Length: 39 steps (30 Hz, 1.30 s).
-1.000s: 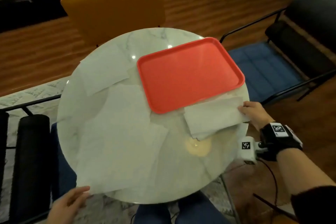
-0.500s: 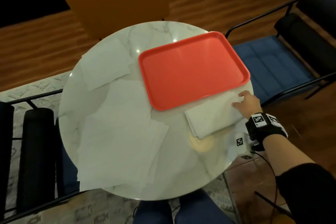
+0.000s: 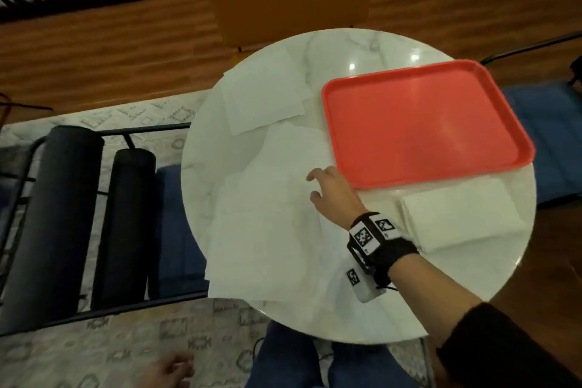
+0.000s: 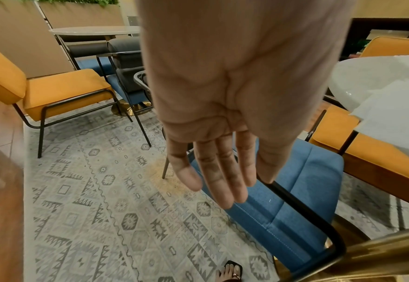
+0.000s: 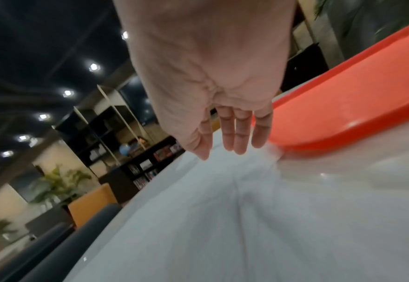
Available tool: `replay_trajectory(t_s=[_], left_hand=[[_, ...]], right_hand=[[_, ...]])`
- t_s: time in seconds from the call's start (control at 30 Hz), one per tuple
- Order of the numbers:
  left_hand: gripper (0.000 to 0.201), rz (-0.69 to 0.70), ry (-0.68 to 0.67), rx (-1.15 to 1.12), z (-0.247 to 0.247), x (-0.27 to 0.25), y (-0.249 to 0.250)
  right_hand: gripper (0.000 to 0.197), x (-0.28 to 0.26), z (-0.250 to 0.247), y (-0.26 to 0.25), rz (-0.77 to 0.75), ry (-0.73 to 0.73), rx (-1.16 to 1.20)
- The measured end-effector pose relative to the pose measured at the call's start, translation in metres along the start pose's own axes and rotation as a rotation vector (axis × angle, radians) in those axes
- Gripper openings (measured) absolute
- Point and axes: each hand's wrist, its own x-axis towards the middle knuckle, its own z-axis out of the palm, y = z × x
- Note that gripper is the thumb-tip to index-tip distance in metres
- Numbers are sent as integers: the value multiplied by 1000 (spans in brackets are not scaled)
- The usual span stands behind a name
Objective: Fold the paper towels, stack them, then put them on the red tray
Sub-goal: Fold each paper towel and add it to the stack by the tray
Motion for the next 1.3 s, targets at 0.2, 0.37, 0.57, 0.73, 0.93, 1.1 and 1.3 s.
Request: replay_trajectory(t_s=[0.2,0.37,0.57,0.73,0.93,1.1,1.3], left_hand=[[11,-70,-45,18,-33,1,-10],[15,-109,-81,50,-49,14,-25],[14,-1,-64,185,-64,9,4],[23,454,19,208,-80,-2,83],[87,998,-11,206,-61,-33,246],[77,1041,-227,381,-39,-34,323],[18,977,-299,447,-18,2,343]], right_hand=[[58,47,36,-17,501,-72,1],[53,56,38,-20,586,-106,-53],[24,42,29,-23,430,85,85],[33,18,2,-42,116,34,260],[28,-5,-18,-60,-10,-224,681],[52,-19,-28,-62,8,-225,1035],[22,-6,-4,-19,279,38,971]])
